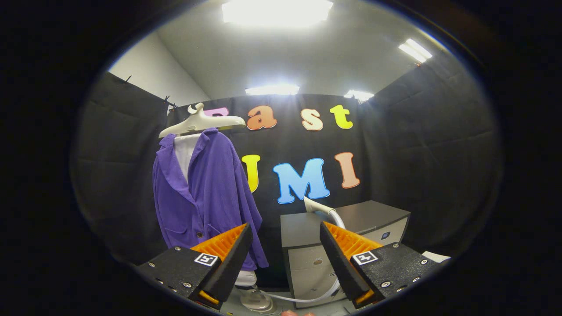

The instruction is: Iron the clothes twice with a garment steamer, once on the left side and once on the right side.

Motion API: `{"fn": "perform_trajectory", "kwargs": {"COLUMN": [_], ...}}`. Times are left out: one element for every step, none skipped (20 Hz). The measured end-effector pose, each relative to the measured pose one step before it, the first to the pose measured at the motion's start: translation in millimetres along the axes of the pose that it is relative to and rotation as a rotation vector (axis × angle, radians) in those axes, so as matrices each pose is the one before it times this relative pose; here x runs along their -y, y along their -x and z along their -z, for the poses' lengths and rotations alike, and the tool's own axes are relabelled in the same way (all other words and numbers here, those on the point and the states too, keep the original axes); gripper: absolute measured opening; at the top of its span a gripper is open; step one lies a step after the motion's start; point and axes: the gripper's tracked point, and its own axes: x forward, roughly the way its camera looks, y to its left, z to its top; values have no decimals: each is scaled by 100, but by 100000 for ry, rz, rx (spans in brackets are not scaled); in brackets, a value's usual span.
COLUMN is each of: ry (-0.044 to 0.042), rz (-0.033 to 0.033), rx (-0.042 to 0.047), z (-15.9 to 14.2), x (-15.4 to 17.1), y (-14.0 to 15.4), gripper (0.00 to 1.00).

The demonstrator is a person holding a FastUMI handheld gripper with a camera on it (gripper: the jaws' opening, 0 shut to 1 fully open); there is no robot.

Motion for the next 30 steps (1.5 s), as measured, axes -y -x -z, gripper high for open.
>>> {"fn": "perform_trajectory", "kwargs": {"ry": [594, 310, -297, -241, 517, 894, 1240, 787, 369, 65, -193, -496, -769, -887, -889, -1264, -2628, -3546, -3620, -2491, -1117, -161, -517, -1435, -1862, -1799, -1747, -1966, -2734, -3119], "rz": [-249, -869, -712, 50, 720, 917, 1063, 1528, 951, 114, -65, 365, 345, -372, -1156, -1167, -658, -891, -1640, -1267, -273, 12, 179, -238, -1064, -1010, -1296, -1359, -1124, -1057], "rx": [-185, -366, -577, -917, -658, -170, -147, 269, 532, 195, -12, -119, -102, 322, 42, -1035, -1267, -827, -928, -1026, -1483, -1979, -2341, -2517, -2493, -2801, -2901, -2732, -2382, -963], "z": [35, 41, 85, 125, -55, -250, -329, -471, -570, -547, -352, -416, -380, -435, -421, -326, -300, -409, -329, -218, 217, 299, 424, 485, 326, 412, 593, 518, 560, 148], "x": [-52, -204, -165, 260, 469, 655, 652, 882, 859, 725, 765, 827, 919, 857, 749, 814, 1166, 835, 596, 658, 1142, 1104, 1084, 763, 418, 401, 484, 502, 623, 416], "y": [-136, -175, -226, -237, -254, -467, -576, -637, -750, -912, -961, -1065, -1219, -1523, -1720, -1767, -1705, -1769, -1724, -1870, -1843, -1797, -1697, -1547, -1560, -1545, -1590, -1370, -1020, -1171], "gripper": [95, 95, 95, 95, 95, 95, 95, 95, 95, 95, 95, 95, 95, 94, 95, 95, 95, 95, 95, 95, 94, 94, 94, 94, 95, 95, 95, 95, 95, 95]}}
